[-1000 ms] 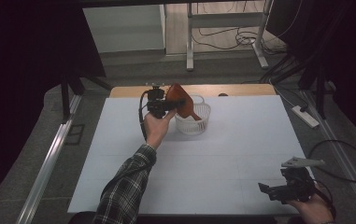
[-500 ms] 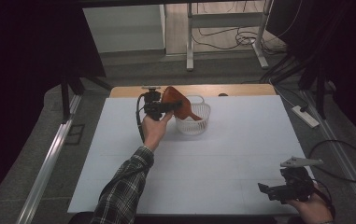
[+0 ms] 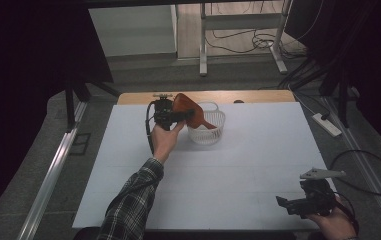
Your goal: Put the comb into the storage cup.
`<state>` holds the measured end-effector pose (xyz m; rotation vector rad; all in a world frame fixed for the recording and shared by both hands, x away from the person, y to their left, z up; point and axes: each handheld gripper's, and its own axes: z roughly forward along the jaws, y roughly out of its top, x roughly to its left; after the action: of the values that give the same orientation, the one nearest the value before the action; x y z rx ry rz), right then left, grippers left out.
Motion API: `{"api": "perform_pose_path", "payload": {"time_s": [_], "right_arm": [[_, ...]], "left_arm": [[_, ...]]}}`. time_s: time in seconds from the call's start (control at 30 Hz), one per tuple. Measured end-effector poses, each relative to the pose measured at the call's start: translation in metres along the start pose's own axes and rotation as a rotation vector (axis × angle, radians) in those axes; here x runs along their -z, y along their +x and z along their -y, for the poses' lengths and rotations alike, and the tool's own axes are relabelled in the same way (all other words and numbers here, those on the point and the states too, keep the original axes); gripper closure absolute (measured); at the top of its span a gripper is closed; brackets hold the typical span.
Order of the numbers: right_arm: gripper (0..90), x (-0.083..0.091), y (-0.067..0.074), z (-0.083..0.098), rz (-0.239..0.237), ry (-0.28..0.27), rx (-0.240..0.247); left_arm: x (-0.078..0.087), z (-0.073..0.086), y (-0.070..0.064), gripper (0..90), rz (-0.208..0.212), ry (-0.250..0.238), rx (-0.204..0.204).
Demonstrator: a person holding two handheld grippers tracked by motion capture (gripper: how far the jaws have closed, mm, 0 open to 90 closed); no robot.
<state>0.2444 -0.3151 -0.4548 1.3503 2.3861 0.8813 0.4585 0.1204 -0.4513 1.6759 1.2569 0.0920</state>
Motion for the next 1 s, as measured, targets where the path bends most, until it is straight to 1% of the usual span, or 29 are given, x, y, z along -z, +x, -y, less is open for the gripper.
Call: {"api": "perform_pose_path", "payload": {"time_s": [0.23,0.6,0.9,1.0], "right_arm": [[0.0,-0.0003,0.0002,0.0000,0.002,0.002,0.002],[0.0,-0.0002,0.0003,-0.0001,0.001,0.007,0.006],[0.1,-0.0006,0.0007,0.0000,0.003,0.007,0.007],[0.1,-0.0006,0.0008,0.0000,0.003,0.008,0.007]], "left_arm": [[-0.0003,-0.0002,-0.0004,38.8,-0.008,0.005,-0.015],[0.0005,-0.0015,-0.0016,36.2,-0.031,0.022,-0.052],[0.0021,-0.0030,-0.0047,33.1,-0.063,0.040,-0.099],[0.0032,-0.0037,-0.0050,32.5,-0.066,0.045,-0.109]]}}
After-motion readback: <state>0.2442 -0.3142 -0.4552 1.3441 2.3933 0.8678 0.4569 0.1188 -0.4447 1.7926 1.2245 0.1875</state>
